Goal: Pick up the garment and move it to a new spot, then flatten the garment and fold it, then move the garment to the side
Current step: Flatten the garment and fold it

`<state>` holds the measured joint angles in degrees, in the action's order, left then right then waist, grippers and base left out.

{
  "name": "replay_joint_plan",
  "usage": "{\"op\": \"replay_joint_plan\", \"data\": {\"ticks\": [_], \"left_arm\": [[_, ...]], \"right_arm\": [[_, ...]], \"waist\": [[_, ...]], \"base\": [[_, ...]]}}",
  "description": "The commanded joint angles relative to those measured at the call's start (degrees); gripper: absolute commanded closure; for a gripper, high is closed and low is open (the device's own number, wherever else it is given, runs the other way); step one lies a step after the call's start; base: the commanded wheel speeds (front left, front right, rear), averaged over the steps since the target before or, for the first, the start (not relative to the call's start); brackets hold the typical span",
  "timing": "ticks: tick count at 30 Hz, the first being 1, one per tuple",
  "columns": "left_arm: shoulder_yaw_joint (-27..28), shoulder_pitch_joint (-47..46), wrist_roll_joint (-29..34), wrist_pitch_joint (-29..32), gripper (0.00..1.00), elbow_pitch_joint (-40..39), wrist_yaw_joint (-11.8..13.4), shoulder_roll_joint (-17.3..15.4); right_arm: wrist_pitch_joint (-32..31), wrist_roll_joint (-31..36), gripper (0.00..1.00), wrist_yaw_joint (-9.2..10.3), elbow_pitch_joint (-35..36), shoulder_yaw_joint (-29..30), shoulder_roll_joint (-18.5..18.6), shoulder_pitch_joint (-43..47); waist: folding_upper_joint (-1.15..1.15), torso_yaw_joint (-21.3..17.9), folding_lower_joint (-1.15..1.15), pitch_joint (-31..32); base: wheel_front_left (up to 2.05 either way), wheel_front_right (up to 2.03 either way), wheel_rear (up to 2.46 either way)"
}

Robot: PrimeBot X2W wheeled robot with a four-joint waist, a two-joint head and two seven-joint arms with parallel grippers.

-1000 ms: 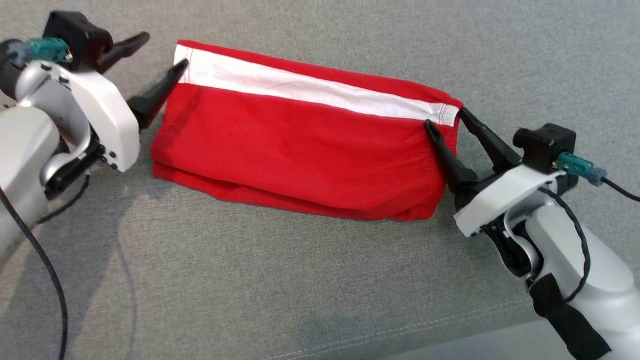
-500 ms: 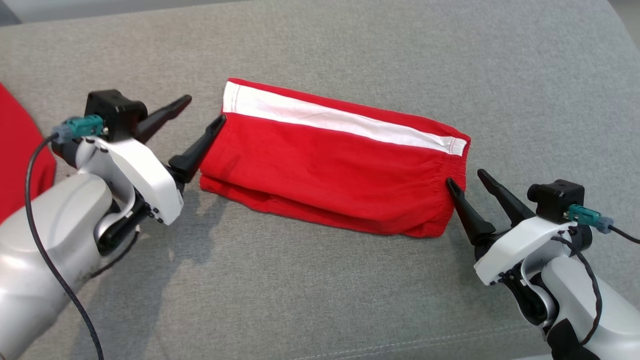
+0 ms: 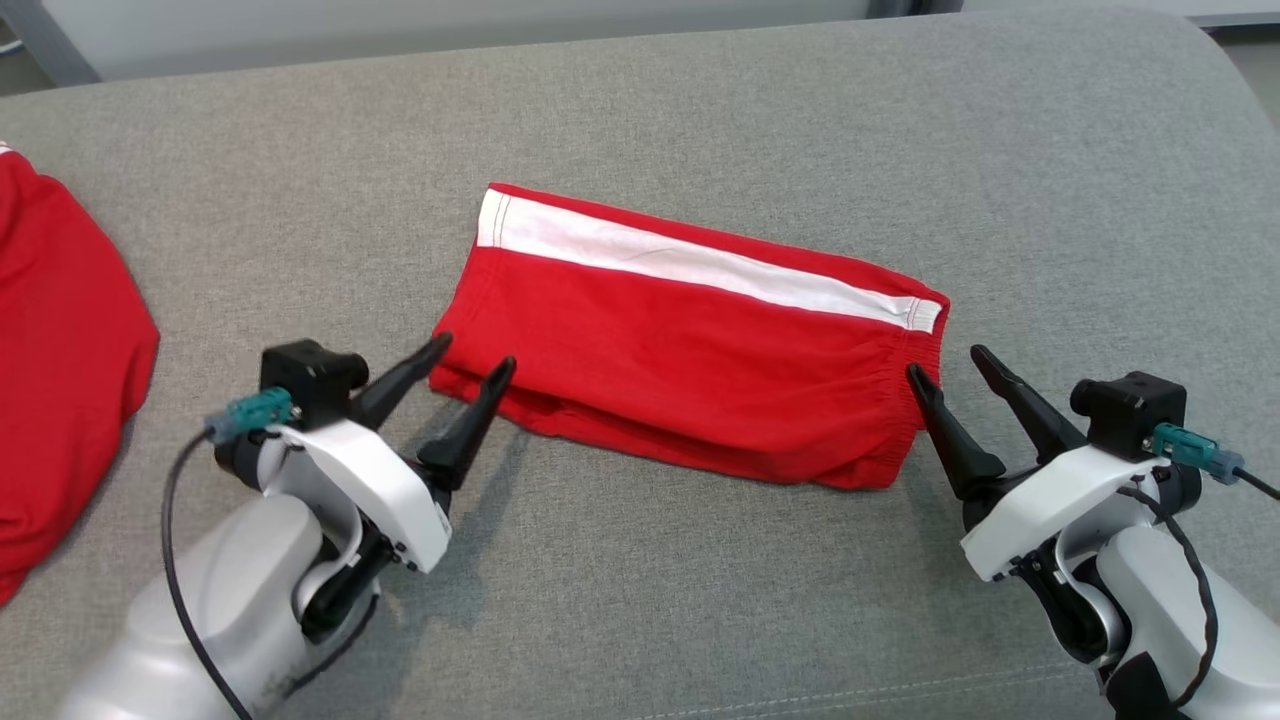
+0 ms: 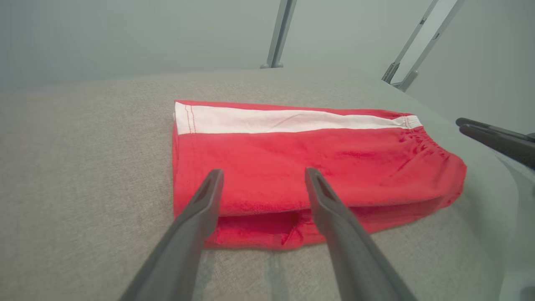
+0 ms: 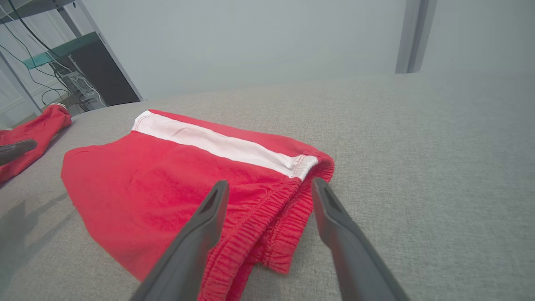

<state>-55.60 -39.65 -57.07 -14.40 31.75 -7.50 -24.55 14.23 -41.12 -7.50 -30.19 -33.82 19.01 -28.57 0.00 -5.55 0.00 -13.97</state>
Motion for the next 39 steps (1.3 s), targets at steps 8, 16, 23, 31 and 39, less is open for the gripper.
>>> {"op": "replay_joint_plan", "data": {"ticks": [8,16,23,31,39], "left_arm": [[7.78,6.01,1.7,-0.59,0.0,2.68,0.01,4.27],[8.02,6.56,-4.1,1.13,0.0,8.96,0.02,7.7],[9.61,3.18,-9.52,4.67,0.0,13.68,0.02,10.6],[9.24,0.94,-10.72,5.01,0.0,16.65,0.01,9.57],[8.58,-0.28,-10.61,4.3,0.0,18.1,0.01,8.65]], "right_arm": [[0.76,2.26,0.0,0.01,1.56,0.91,-0.31,3.65],[0.76,2.83,0.0,0.01,1.69,1.12,-1.02,5.22],[0.77,2.8,0.0,0.01,1.82,0.81,-1.13,5.05],[0.77,2.67,0.0,0.01,1.66,0.44,-1.49,4.44],[0.77,2.68,0.0,0.01,1.68,0.74,-1.63,4.29]], "waist": [[0.0,-0.76,0.0,2.01],[0.0,-1.39,0.0,2.57],[0.0,-2.19,0.0,1.84],[0.0,-2.32,0.0,0.97],[0.0,-1.38,0.0,0.69]], "base": [[0.0,0.0,0.0],[0.0,0.0,0.0],[0.0,0.0,0.0],[0.0,0.0,0.0],[0.0,0.0,0.0]]}}
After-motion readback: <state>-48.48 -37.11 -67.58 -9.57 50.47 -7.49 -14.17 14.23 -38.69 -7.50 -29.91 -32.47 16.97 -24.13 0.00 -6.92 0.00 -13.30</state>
